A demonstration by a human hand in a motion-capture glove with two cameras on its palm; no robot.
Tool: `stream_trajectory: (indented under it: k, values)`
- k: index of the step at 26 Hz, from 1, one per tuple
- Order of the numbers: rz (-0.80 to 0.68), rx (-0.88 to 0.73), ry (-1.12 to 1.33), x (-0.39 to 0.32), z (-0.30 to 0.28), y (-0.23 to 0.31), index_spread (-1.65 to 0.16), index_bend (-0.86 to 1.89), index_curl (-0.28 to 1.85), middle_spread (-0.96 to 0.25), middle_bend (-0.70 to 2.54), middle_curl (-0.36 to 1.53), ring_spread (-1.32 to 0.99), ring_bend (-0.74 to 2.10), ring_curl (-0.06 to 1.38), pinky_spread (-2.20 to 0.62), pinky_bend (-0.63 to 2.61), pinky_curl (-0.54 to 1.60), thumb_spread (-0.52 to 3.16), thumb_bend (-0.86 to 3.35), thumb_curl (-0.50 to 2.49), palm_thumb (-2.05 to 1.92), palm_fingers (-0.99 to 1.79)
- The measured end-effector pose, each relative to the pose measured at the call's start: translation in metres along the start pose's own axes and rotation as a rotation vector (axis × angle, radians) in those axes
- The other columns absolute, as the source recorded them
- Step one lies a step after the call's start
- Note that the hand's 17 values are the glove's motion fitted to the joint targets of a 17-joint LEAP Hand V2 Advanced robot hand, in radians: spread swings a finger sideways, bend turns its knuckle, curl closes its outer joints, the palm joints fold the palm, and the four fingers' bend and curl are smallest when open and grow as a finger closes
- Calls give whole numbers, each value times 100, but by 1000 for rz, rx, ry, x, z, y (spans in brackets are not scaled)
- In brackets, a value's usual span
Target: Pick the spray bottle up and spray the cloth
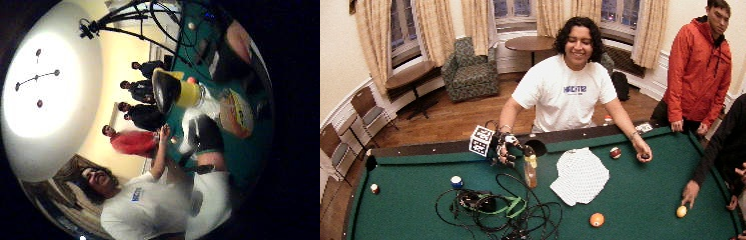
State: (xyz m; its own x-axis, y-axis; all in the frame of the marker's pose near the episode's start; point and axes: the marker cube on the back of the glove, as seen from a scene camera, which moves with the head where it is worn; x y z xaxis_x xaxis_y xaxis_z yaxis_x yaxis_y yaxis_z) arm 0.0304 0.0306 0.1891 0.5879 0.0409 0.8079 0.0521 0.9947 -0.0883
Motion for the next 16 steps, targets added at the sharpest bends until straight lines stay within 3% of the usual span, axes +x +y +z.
stream_trajectory:
  k: [2, 6, 16]
  values:
    - [-1, 59, -27, 1, 2, -4, -34, 14, 29, -20, 29, 34, -19, 58, 37, -14, 62, 39, 91, 14, 39, 81, 144]
    - [-5, 140, -78, 2, 3, -10, -32, 35, 38, -21, 44, 41, -20, 70, 45, -11, 75, 47, 92, 15, 43, 87, 153]
    - [-32, 91, -72, 3, 6, -7, -28, 68, 55, -22, 79, 58, -21, 95, 59, -12, 90, 61, 94, 21, 54, 100, 138]
